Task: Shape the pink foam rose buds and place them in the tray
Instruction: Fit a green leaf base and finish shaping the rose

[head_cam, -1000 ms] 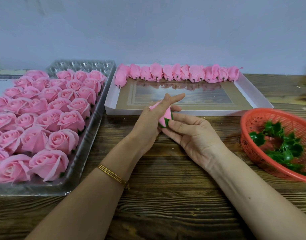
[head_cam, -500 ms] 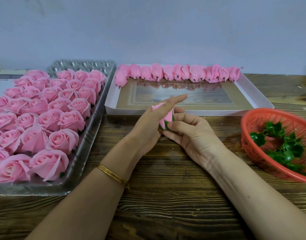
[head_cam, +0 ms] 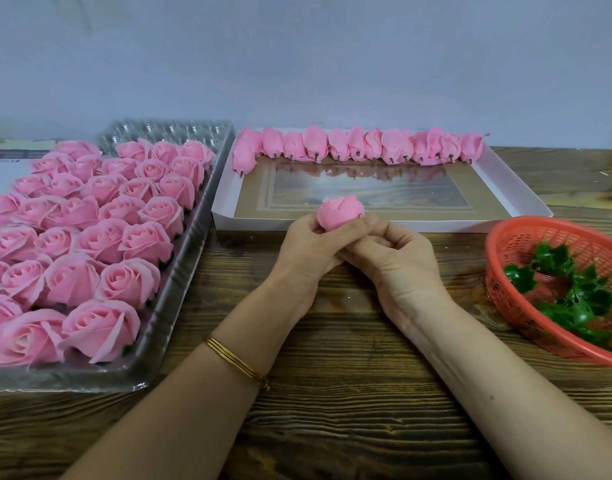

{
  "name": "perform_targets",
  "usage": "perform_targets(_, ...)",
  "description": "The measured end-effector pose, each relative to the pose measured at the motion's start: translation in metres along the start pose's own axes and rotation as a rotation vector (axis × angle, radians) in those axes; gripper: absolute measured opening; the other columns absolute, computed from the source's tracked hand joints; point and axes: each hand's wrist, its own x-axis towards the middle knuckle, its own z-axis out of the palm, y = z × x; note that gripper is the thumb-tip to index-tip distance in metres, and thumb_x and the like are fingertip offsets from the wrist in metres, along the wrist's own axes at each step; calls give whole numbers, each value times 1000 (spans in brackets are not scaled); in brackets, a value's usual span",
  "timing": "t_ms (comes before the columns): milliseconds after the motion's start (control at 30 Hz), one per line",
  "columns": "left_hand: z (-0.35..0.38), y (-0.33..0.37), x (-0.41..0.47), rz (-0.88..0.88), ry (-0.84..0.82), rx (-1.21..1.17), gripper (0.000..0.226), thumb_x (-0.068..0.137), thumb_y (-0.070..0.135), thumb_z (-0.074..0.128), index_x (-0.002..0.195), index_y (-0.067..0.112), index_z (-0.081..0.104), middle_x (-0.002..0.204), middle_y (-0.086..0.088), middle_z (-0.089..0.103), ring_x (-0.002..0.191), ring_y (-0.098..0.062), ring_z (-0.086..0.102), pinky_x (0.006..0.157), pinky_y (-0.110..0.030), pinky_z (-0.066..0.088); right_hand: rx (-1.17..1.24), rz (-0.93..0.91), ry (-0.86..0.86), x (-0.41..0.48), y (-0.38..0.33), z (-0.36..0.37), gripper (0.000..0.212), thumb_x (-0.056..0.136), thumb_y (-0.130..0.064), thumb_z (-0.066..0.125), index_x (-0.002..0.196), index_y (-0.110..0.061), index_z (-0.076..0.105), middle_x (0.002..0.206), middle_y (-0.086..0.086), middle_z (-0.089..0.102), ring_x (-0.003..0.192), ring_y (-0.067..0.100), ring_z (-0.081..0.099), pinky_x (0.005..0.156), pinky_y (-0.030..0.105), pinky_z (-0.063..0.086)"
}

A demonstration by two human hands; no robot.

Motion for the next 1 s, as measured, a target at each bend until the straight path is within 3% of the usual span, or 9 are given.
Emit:
perform_targets(100, 3, -4, 1, -42, -54, -75, 27, 83, 11, 73, 105, -3, 67, 99, -22, 72, 98, -26, 71, 90, -32, 56, -64, -45, 17, 1, 1, -2, 36, 73, 8, 76, 105, 15, 62, 105, 40, 62, 89, 33, 65, 93, 45, 54)
perform_targets(233, 6, -9, 3, -7, -102, -76, 18, 79, 11, 76, 94, 3, 69, 88, -15, 70, 86, -20, 69, 84, -33, 56, -133, -97, -13, 2, 5, -3, 34, 71, 6, 78, 101, 14, 64, 101, 36, 65, 88, 30, 64, 91, 47, 53)
perform_targets(367, 3, -10, 4, -1, -140, -85, 10, 78, 11, 76, 87, 10, 74, 86, -12, 72, 86, -17, 70, 81, -30, 56, -135, -131, -48, 4, 6, -5, 42, 66, 8, 80, 104, 4, 63, 91, 21, 73, 88, 26, 70, 81, 35, 59)
perform_targets(533, 2, -7, 4, -12, -137, -77, 25, 78, 10, 76, 99, -3, 71, 97, -19, 71, 94, -22, 70, 90, -34, 55, -136, -129, -95, 6, 6, -6, 48, 66, 15, 77, 96, -11, 50, 81, 9, 75, 84, 22, 72, 79, 32, 57)
perform_targets(700, 3, 0, -1, -44, -99, -53, 47, 75, 14, 75, 115, -8, 66, 111, -29, 66, 103, -27, 65, 104, -43, 48, -110, -67, -179, 5, 3, -7, 50, 70, 20, 70, 101, -10, 45, 77, 9, 73, 83, 24, 69, 92, 43, 55)
perform_targets(800, 5, 4, -4, -26, -104, -17, 55, 70, 19, 75, 116, -8, 65, 103, -23, 67, 99, -27, 64, 105, -49, 45, -63, -38, -240, 3, -1, -5, 54, 68, 19, 71, 107, -7, 44, 80, 11, 73, 83, 24, 70, 91, 44, 56)
perform_targets(900, 6, 8, -8, -13, -122, -15, 49, 66, 20, 75, 106, -6, 68, 89, -13, 67, 88, -20, 65, 99, -45, 48, 7, 5, -292, 1, -4, -4, 67, 57, 8, 73, 117, -3, 44, 89, 18, 72, 89, 28, 70, 88, 44, 56)
perform_targets(1000, 3, 9, -8, 5, -172, 2, 20, 63, 19, 75, 77, 7, 69, 78, -3, 70, 78, -12, 67, 83, -32, 54, 22, 48, -323, 2, -7, -4, 78, 58, 7, 72, 129, 10, 40, 107, 31, 65, 100, 34, 66, 90, 45, 55)
